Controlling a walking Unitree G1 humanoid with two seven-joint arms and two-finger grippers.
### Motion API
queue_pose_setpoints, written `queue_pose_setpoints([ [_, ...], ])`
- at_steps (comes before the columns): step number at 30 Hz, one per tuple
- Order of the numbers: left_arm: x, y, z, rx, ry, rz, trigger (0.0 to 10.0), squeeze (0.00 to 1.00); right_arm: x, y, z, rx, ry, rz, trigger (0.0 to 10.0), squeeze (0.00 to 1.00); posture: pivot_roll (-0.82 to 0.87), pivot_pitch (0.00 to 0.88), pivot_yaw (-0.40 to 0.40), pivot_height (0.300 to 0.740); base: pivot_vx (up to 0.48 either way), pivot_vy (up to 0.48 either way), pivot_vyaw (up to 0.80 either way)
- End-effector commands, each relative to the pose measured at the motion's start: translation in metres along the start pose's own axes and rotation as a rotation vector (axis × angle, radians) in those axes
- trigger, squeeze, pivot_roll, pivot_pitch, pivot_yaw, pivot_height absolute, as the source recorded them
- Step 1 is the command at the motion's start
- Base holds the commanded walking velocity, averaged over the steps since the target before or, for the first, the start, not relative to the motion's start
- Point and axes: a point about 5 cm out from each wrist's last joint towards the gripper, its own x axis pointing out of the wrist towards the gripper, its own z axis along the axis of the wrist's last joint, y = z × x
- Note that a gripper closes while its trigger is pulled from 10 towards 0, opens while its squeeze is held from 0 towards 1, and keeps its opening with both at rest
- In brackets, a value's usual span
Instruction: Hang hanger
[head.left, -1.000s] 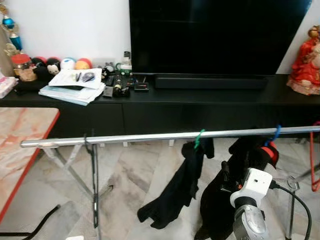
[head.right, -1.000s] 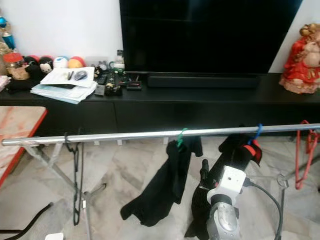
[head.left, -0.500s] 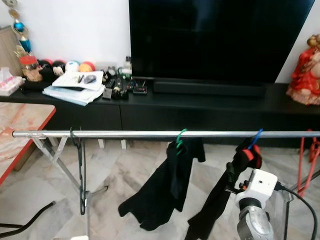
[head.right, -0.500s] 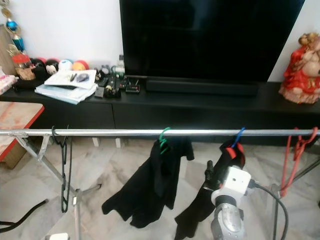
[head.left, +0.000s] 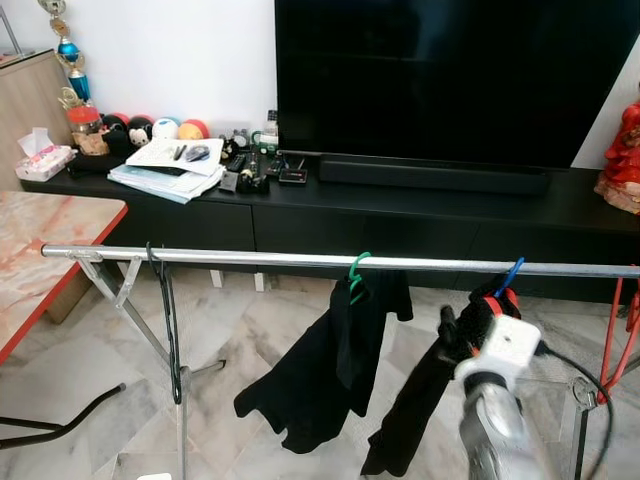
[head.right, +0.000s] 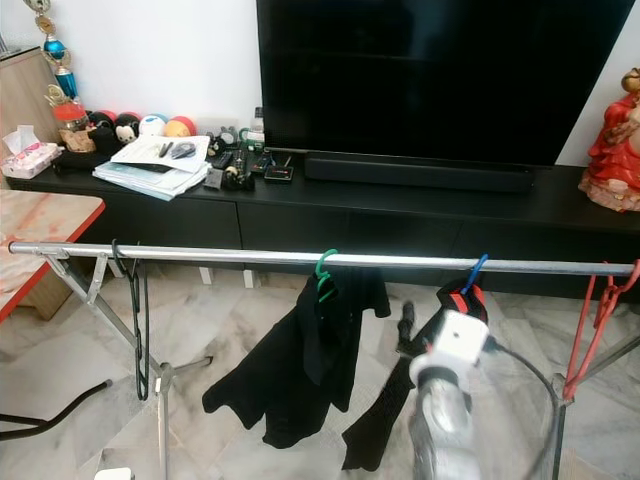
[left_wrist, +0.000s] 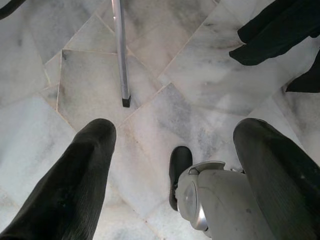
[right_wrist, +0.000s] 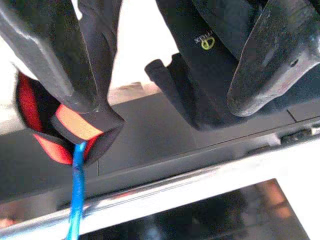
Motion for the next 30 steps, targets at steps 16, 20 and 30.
queue_pose_setpoints([
  [16, -0.003, -0.004, -0.011, 0.046, 0.036, -0.031, 10.0, 0.0, -0.042, -0.022, -0.009, -0.154, -0.104, 0.02, 10.0, 0.0, 0.08, 0.017, -0.043, 0.74, 0.0, 0.0, 0.0],
  [20, -0.003, -0.004, -0.011, 0.054, 0.035, -0.037, 10.0, 0.0, -0.062, -0.037, -0.011, -0.186, -0.11, -0.001, 10.0, 0.0, 0.06, 0.019, -0.04, 0.74, 0.0, 0.0, 0.0],
  [30, -0.005, 0.008, -0.005, 0.141, -0.005, -0.047, 10.0, 0.0, -0.07, -0.034, -0.005, -0.197, -0.12, 0.011, 10.0, 0.0, 0.07, 0.014, -0.038, 0.74, 0.0, 0.0, 0.0],
])
